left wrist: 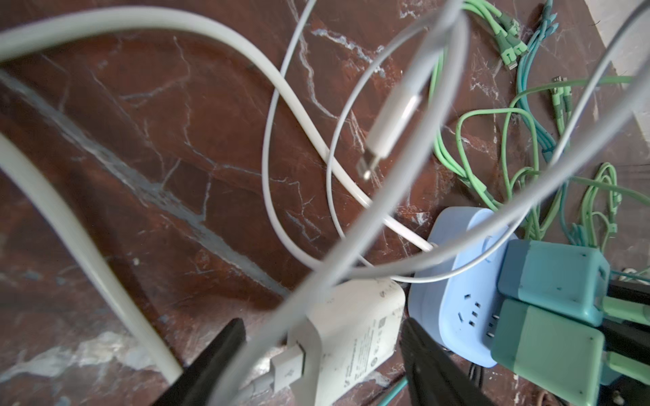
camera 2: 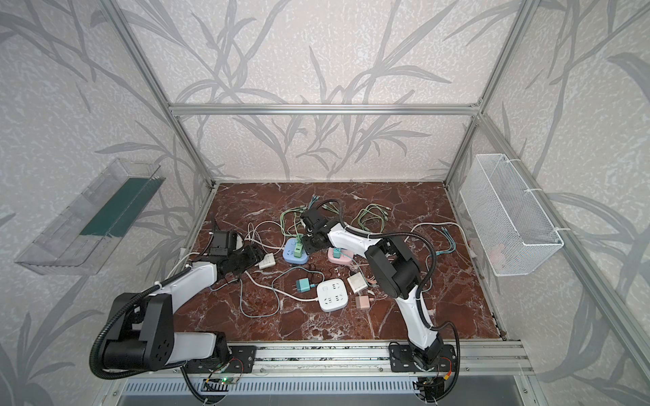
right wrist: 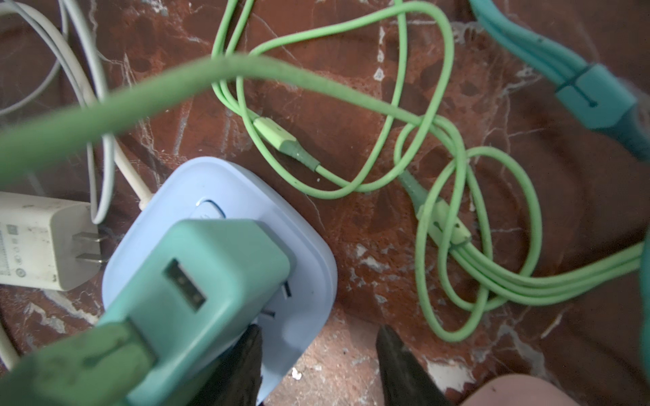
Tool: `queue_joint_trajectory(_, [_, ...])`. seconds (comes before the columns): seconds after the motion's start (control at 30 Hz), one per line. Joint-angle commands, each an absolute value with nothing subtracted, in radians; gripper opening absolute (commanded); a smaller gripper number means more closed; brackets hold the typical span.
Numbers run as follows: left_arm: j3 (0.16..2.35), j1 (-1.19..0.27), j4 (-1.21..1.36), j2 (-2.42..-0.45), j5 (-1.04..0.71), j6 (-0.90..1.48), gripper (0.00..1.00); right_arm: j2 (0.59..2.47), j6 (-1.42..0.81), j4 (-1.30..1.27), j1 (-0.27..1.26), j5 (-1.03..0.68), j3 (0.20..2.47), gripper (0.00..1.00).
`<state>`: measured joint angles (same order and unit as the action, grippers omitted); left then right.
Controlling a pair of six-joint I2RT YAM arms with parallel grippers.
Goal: Pull the plug off the socket
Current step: 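Lower the white charger onto the table and open left gripper, then move left gripper over the mint-green charger plugged in the blue strip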
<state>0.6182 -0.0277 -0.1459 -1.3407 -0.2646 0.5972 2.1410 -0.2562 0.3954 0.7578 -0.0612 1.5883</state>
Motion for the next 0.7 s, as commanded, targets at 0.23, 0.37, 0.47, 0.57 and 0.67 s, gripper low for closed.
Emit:
queue_joint_trajectory(0.23, [0.65, -0.023, -0.263, -1.224, -0.115, 0.573, 0.85, 2.129, -0.239, 0.459, 0.767, -0.08, 1.572, 0.54])
queue_joint_trajectory(0.37, [0.652, -0.023, -0.268, -1.202, -0.123, 0.569, 0.89, 2.126, -0.238, 0.464, 0.767, -0.077, 1.578, 0.55])
queue_joint_trajectory(0.47, [0.655, -0.024, -0.27, -1.202, -0.142, 0.569, 0.89, 2.122, -0.238, 0.468, 0.767, -0.077, 1.578, 0.56])
queue_joint_trajectory(0.57, [0.66, -0.025, -0.26, -1.203, -0.194, 0.559, 0.89, 2.114, -0.238, 0.466, 0.767, -0.077, 1.575, 0.58])
queue_joint_trajectory(0.67, [0.654, -0.025, -0.243, -1.186, -0.229, 0.556, 0.89, 2.109, -0.238, 0.465, 0.767, -0.081, 1.574, 0.59])
